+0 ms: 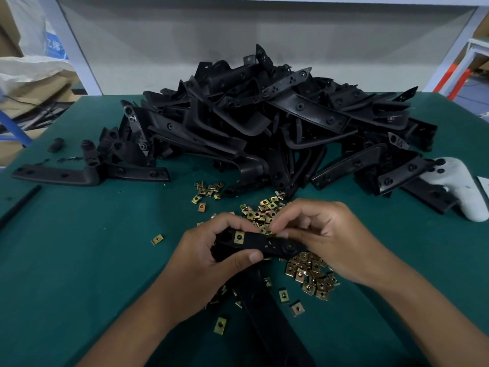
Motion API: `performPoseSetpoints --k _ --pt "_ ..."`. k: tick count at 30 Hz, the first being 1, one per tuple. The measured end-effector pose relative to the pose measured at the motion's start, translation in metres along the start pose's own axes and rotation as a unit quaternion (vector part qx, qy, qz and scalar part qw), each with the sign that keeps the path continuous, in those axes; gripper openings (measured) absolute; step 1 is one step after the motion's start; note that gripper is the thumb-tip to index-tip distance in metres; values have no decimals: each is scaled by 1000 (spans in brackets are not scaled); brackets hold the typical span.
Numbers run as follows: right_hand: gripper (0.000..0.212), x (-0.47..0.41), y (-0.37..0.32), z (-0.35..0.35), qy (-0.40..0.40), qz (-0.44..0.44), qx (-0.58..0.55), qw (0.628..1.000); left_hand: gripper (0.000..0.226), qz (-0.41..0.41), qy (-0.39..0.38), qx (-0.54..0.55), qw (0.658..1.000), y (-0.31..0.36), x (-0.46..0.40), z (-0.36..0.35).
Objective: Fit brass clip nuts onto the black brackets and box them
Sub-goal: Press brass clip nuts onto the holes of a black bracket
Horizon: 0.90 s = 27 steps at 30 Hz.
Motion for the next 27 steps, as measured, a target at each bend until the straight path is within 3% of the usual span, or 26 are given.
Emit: performPoseSetpoints --k 10,21,27 --pt "12 3 8 0 -12 -37 90 995 24 7 9 1 1000 0 0 0" --pt "14 -2 2 1 14 -17 -79 997 24 1 14 4 1000 0 -1 0" --pt "19 -1 3 0 8 -32 -84 996 23 -8 6 13 1000 1 -1 0"
Point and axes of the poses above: each hand's wrist, its own x-axis away from the middle knuckle, its own z-axis out of the back of the hand, y = z × x, the point moved 4 cm from there along -x, towards the middle knuckle, and after that the axes turned 4 degrees about -y, right-handed, at the moved point
